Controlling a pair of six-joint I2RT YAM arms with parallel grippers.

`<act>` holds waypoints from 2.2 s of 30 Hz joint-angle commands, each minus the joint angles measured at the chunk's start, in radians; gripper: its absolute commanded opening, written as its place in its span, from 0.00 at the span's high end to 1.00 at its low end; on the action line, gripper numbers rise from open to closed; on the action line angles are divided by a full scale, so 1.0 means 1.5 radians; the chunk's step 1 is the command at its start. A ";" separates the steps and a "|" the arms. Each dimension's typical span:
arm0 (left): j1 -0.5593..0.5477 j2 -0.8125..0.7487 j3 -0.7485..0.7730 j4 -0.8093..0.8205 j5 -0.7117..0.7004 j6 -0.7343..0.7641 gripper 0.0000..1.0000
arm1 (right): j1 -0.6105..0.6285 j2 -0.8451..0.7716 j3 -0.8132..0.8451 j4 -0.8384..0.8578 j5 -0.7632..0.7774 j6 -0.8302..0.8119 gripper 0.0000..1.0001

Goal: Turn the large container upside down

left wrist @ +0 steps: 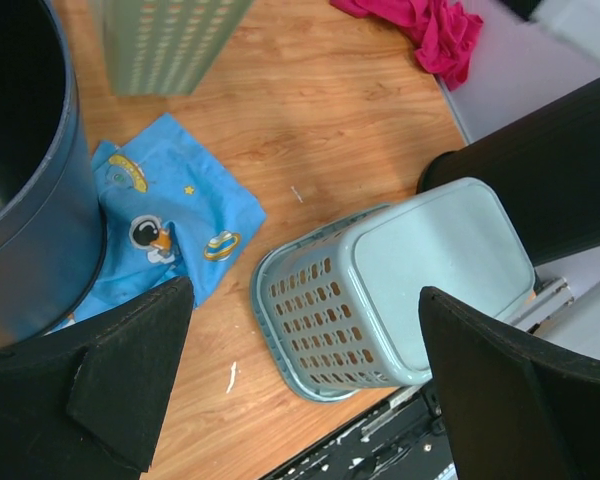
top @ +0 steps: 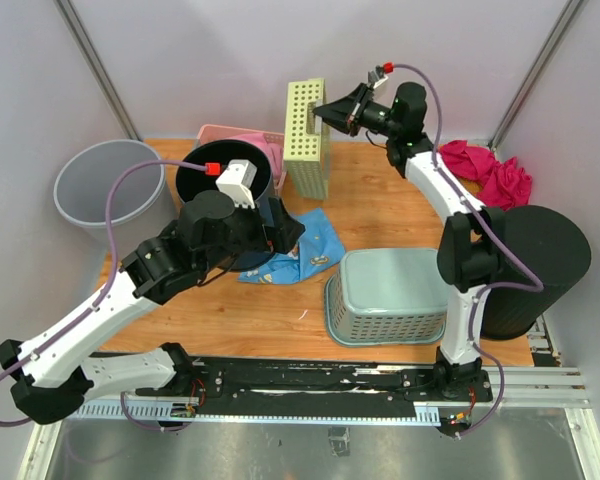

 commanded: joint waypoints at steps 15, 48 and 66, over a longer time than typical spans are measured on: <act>0.004 -0.009 0.008 0.039 0.018 -0.013 0.01 | -0.076 0.048 -0.212 0.362 -0.057 0.305 0.99; 0.004 0.060 0.021 0.078 0.082 -0.012 0.01 | -0.221 -0.109 -0.046 -0.644 0.272 -0.515 0.28; 0.004 -0.009 0.016 0.058 -0.041 -0.040 0.01 | 0.061 -0.003 0.144 -0.763 0.390 -0.717 0.28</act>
